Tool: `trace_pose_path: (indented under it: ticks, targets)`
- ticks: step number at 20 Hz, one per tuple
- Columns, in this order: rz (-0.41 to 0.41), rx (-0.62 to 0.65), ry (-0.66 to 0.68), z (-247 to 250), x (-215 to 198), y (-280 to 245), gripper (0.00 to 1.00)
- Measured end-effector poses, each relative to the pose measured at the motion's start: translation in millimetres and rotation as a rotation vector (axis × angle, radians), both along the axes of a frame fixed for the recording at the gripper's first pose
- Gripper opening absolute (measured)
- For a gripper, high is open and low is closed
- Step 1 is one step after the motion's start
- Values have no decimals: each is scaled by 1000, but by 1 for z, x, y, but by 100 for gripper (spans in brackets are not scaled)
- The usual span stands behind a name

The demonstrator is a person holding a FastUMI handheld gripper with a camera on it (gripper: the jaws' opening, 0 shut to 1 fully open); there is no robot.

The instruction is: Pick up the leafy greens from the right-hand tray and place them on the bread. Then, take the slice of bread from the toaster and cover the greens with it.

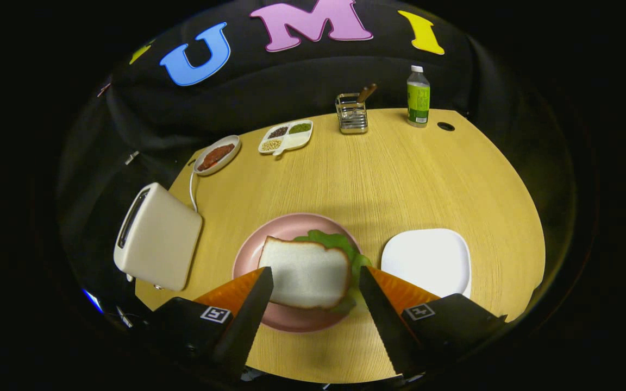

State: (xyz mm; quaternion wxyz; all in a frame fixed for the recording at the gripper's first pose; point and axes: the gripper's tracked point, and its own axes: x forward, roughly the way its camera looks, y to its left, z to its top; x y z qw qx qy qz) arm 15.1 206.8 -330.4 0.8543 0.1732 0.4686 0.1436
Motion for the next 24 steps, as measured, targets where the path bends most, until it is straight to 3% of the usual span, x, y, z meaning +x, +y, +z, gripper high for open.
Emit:
trace_pose_path:
  ticks: [6, 12, 17, 24]
  targets:
    - [-31, -23, -251, 100, 34, -32, 99]
    - [-24, -76, -474, 182, 39, -52, 99]
    - [-51, -113, -581, 218, 25, -69, 99]
    - [-75, -132, -629, 224, 2, -88, 99]
